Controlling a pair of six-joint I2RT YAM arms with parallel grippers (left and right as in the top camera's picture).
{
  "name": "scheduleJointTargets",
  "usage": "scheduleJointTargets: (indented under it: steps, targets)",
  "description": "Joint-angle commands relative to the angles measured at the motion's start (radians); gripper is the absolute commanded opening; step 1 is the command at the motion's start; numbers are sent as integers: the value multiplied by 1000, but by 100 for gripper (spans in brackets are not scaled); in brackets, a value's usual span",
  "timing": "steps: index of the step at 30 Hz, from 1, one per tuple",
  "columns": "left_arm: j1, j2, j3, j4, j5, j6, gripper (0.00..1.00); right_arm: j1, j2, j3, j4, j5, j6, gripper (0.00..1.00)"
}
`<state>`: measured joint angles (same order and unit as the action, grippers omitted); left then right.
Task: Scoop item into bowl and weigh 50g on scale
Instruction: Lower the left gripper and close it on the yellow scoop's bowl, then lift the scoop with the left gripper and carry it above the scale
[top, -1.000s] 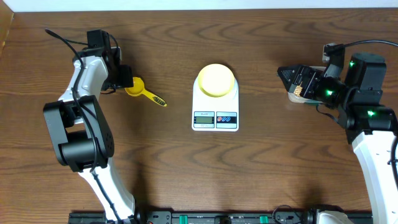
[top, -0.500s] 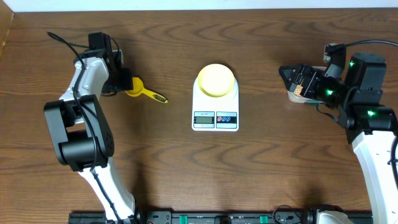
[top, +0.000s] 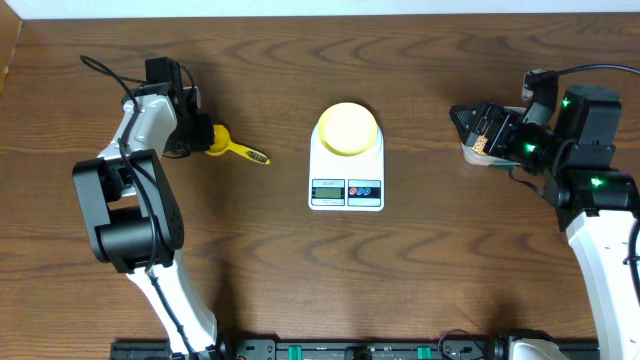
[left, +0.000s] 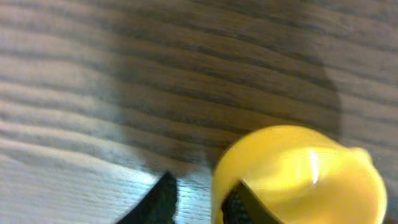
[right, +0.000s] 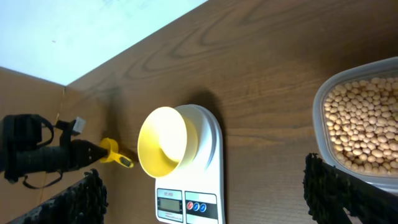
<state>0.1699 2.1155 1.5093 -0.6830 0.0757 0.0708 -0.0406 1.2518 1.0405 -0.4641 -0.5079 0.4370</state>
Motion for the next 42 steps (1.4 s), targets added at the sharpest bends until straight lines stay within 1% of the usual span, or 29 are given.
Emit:
scheduleJointTargets:
  steps: [1,6,9,13,18,20,23,29,32,34,37,42]
  targets:
    - [2,11,-7,-3,4,-35,13,5,-16,24,-1,11,23,99]
    - [3,11,-7,-3,19,-47,8,5,-16,24,-1,11,23,99]
    - [3,11,-7,-4,39,-70,8,5,-16,24,-1,12,23,99]
    - [2,11,-7,-4,56,-134,7,5,-16,24,-1,25,23,99]
    - [3,9,-6,-21,127,-208,7,5,-16,24,-1,45,23,99]
    - [3,1,-5,-35,127,-240,7,5,-16,24,1,47,23,99]
    - [3,-25,5,-56,126,-241,7,5,-17,25,1,47,23,99]
    - [3,-146,32,-74,126,-251,7,5,-17,38,-1,46,4,99]
    - [2,-231,32,-80,130,-277,7,6,-17,55,-4,38,-40,99]
    - [2,-283,32,-100,145,-280,7,9,-17,67,-3,-5,-99,99]
    - [2,-361,32,-142,195,-309,7,10,-17,78,8,-80,-112,99]
    - [-18,-464,32,-176,348,-363,7,10,-17,78,70,-241,-112,99]
